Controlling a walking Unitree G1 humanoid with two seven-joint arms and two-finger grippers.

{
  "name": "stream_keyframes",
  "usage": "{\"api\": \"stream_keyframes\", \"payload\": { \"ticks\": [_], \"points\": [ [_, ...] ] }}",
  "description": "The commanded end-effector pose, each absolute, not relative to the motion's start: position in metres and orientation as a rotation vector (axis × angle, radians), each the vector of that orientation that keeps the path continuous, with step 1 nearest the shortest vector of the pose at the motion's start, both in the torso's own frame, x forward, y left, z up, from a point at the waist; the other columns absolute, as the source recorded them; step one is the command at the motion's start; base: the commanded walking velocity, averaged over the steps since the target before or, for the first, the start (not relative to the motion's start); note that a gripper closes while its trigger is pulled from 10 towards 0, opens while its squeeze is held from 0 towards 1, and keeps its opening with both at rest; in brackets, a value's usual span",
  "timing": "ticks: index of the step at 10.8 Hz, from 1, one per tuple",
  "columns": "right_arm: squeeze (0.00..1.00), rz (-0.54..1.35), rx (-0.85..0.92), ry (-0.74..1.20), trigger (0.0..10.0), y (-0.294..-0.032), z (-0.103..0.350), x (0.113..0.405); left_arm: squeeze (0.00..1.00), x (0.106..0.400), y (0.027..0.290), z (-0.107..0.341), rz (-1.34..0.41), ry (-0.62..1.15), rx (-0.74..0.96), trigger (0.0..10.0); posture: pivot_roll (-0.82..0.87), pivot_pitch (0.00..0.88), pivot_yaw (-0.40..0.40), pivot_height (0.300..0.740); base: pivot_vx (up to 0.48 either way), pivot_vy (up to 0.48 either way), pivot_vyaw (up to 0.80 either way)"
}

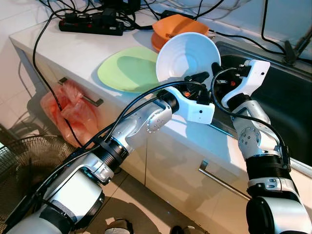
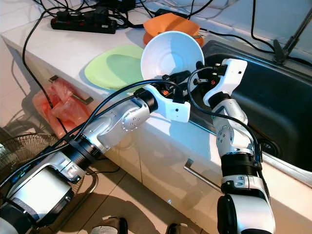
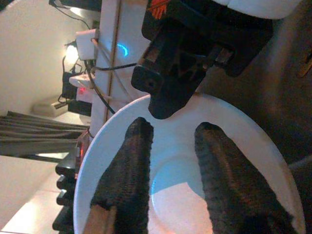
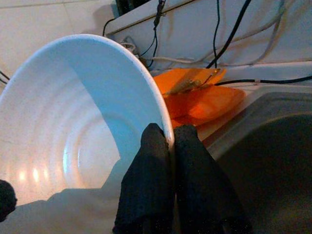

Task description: Kitchen organization

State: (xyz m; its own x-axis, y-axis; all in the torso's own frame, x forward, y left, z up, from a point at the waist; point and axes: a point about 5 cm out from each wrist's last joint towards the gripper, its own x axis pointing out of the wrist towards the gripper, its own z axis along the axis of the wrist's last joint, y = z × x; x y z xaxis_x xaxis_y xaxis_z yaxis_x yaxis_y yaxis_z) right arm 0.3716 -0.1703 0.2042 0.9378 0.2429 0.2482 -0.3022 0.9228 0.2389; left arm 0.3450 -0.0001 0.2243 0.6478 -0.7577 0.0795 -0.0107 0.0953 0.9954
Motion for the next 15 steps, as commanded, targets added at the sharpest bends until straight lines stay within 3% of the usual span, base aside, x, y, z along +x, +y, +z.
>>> {"api": "stream_keyframes", "payload": {
  "ticks": [1,2,3,4,6,9,13,15],
  "points": [
    [0.00,0.246,0.291,-0.224,0.0,-0.177,0.207,0.373,1.00,0.341,-0.004,0.231,-0.619,-0.760,1.370,10.0,0.07,0.107,-0.031,0.740,0.000,0.000,0.00],
    [0.00,0.190,0.309,-0.224,0.0,-0.184,0.208,0.375,0.77,0.340,-0.003,0.233,-0.606,-0.764,1.356,10.0,0.07,0.107,-0.031,0.740,0.000,0.000,0.00],
    [0.00,0.120,0.326,-0.233,0.0,-0.194,0.210,0.377,0.00,0.341,0.000,0.235,-0.587,-0.748,1.266,10.0,0.07,0.107,-0.032,0.740,0.000,0.000,0.00],
    [0.00,0.087,0.331,-0.237,0.0,-0.198,0.210,0.377,0.00,0.342,0.003,0.234,-0.578,-0.721,1.179,10.0,0.07,0.107,-0.032,0.740,0.000,0.000,0.00],
    [0.00,-0.022,0.339,-0.248,0.0,-0.213,0.210,0.378,0.00,0.342,0.019,0.235,-0.557,-0.589,0.737,10.0,0.07,0.107,-0.032,0.740,0.000,0.000,0.00],
    [0.00,-0.114,0.365,-0.251,0.0,-0.222,0.207,0.378,0.00,0.339,0.032,0.233,-0.565,-0.516,0.495,10.0,0.07,0.109,-0.030,0.740,0.000,0.000,0.00],
    [0.00,-0.258,0.181,-0.234,0.0,-0.238,0.199,0.375,0.00,0.344,0.063,0.237,-0.538,-0.348,0.008,10.0,0.07,0.111,-0.030,0.740,0.000,0.000,0.00],
    [0.00,-0.272,0.125,-0.224,0.0,-0.239,0.195,0.374,0.00,0.345,0.072,0.232,-0.552,-0.285,-0.058,10.0,0.07,0.113,-0.031,0.740,0.000,0.000,0.00]
  ]
}}
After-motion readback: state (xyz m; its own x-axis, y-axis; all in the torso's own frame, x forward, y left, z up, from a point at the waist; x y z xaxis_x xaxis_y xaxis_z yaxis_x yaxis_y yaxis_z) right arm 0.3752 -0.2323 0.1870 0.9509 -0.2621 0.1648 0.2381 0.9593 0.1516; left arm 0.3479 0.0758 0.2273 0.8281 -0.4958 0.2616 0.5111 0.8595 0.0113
